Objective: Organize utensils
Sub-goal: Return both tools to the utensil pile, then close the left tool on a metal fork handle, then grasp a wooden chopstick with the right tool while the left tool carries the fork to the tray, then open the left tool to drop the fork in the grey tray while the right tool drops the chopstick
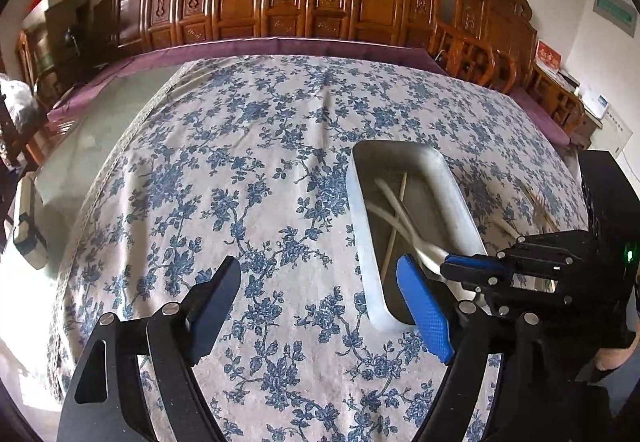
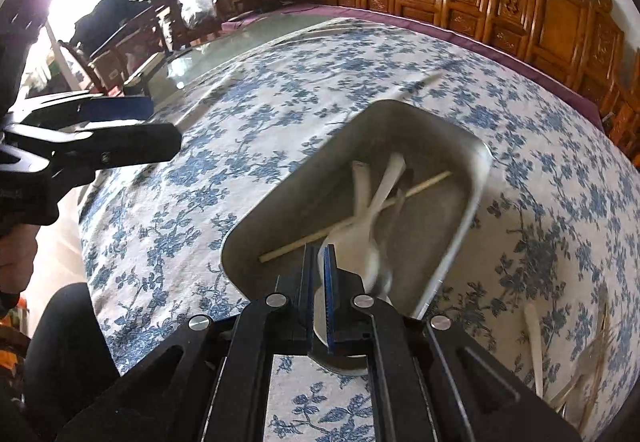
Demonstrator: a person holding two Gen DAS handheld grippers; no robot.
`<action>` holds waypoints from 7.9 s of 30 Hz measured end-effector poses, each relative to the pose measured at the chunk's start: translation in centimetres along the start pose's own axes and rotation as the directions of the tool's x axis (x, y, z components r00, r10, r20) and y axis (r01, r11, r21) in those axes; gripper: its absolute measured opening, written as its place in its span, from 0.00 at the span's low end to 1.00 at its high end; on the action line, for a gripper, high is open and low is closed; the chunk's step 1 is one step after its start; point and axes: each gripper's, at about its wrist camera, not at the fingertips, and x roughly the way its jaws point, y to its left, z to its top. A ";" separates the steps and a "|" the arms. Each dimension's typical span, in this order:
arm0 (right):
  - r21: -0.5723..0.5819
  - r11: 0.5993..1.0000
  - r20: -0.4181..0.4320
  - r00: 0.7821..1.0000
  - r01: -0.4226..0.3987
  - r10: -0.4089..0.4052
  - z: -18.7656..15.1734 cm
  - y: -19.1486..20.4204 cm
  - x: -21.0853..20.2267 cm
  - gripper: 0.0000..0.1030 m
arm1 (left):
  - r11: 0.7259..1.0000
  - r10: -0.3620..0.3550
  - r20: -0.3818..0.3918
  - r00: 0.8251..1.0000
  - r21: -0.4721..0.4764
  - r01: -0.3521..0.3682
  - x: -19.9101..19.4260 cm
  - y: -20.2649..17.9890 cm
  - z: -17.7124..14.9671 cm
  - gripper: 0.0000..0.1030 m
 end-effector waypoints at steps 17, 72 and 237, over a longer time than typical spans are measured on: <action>0.158 0.985 0.142 0.985 0.073 -0.096 -6.7 -6.8 -11.8 0.21 | 0.990 -0.066 0.020 0.998 0.129 0.063 -1.5 -7.8 -0.5 0.75; 0.363 0.882 0.012 0.945 0.300 -0.326 -17.6 -24.2 -11.9 0.21 | 0.912 -0.164 -0.288 0.943 0.320 0.256 15.6 -32.9 -0.6 0.06; 0.245 0.965 0.116 0.986 0.092 -0.123 -0.8 -4.0 -5.4 0.06 | 0.997 -0.040 0.070 0.997 0.071 0.035 -3.7 -3.4 1.4 0.55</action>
